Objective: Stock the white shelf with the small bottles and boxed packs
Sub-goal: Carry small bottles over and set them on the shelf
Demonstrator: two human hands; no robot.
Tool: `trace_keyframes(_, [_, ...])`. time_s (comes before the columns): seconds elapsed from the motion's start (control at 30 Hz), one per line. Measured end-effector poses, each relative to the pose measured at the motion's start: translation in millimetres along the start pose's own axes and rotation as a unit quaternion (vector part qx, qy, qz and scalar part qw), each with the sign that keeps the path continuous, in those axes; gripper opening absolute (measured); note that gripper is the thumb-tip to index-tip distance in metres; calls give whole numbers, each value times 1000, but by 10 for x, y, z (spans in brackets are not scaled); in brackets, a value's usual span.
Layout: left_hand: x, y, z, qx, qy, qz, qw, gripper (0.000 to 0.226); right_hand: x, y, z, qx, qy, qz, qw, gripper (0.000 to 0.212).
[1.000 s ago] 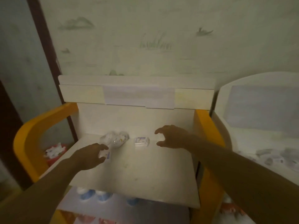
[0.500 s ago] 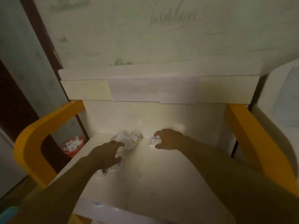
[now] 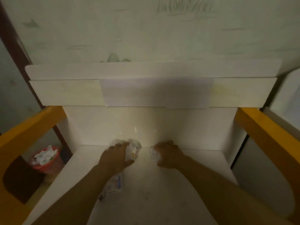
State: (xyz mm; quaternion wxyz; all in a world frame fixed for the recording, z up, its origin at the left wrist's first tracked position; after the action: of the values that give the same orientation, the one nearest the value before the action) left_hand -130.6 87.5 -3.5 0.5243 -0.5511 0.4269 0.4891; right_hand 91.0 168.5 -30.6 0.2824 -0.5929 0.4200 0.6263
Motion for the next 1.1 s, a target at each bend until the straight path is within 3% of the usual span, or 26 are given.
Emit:
trace_keyframes(0.23, [68,-137,-18,-6,-15,-107,994,80,42,56,-256,57,7,72,996,69])
trace_keyframes(0.4, [78,-214,-19,0,-19,-206,978,66,-79,93,-626,83,9,46,995,71])
trace_keyframes(0.53, [-238,-394,28,67,-30,-244,967,61,-588,20,-887,105,-35,11,994,71])
trace_keyframes(0.67, [-800,-715,67,176,-22,-211,961,61,-1300,-20,-1129,121,-70,-35,990,70])
trace_keyframes(0.87, [-1694,-1516,-2,297,-57,-210,930,57,-2242,-315,-1705,144,-142,-86,976,68])
trace_keyframes(1.1, [-1802,-2619,-246,363,-74,-252,894,62,-2657,-997,-2591,187,-184,-105,959,68])
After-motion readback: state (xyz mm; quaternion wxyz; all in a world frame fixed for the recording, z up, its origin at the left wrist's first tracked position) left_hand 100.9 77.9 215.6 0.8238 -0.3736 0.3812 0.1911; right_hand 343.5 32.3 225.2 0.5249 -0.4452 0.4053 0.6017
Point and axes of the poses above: each hand's wrist, its own z-axis towards the middle knuckle, its own x-axis out of the palm, y = z × x, the point moved 1 cm from there along z, towards the middle knuckle, and after that the axes turned 6 degrees about -y, right-handed, at the moved point
